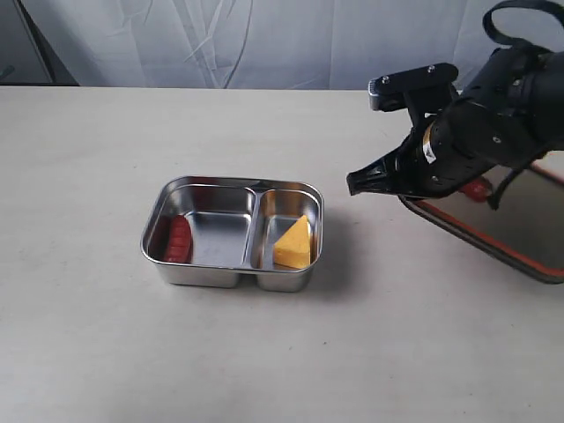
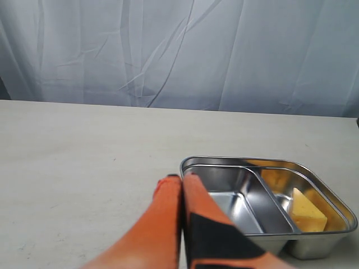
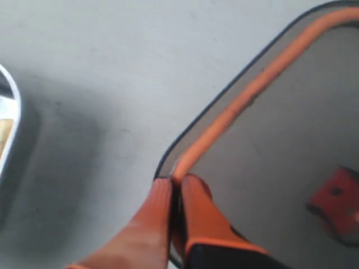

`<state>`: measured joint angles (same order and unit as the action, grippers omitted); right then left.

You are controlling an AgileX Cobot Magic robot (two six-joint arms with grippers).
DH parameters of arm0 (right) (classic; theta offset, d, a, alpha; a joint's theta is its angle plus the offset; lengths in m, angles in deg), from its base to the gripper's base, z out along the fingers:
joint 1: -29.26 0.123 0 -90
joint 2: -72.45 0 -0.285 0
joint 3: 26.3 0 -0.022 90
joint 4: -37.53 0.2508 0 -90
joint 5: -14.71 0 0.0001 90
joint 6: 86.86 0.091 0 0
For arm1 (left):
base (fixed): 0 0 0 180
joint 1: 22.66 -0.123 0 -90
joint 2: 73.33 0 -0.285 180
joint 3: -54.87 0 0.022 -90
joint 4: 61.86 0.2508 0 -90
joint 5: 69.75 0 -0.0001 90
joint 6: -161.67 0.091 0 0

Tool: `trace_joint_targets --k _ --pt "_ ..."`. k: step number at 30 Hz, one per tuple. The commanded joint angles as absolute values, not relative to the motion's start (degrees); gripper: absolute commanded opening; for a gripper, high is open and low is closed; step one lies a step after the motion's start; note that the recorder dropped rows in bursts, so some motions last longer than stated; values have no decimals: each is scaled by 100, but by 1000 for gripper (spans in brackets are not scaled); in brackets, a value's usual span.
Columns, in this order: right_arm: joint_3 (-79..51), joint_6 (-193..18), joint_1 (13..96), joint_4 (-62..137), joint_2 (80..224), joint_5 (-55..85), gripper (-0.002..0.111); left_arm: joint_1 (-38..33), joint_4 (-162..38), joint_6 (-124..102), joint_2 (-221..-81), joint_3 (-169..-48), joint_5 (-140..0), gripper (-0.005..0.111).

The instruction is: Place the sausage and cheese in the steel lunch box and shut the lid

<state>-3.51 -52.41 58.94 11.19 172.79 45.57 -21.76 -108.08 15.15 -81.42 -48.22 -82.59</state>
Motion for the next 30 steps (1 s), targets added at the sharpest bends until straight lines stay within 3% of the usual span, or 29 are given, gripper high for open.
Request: trace_joint_targets --k 1,11,16,30 --pt "-288 -5247 6342 1190 16581 4828 -1 -2143 -10826 1523 -8111 -4792 -8220 0" --pt "-283 -5457 6540 1701 15619 4976 -1 -2143 -10879 1523 -8111 -4792 -8179 0" --pt "-283 -6065 6540 2371 15166 4901 -1 -2143 -13249 1464 -8111 -4792 -8048 0" --pt "-283 -8402 6540 5442 14411 4603 -1 -2143 -14152 1519 -8111 -4792 -9844 0"
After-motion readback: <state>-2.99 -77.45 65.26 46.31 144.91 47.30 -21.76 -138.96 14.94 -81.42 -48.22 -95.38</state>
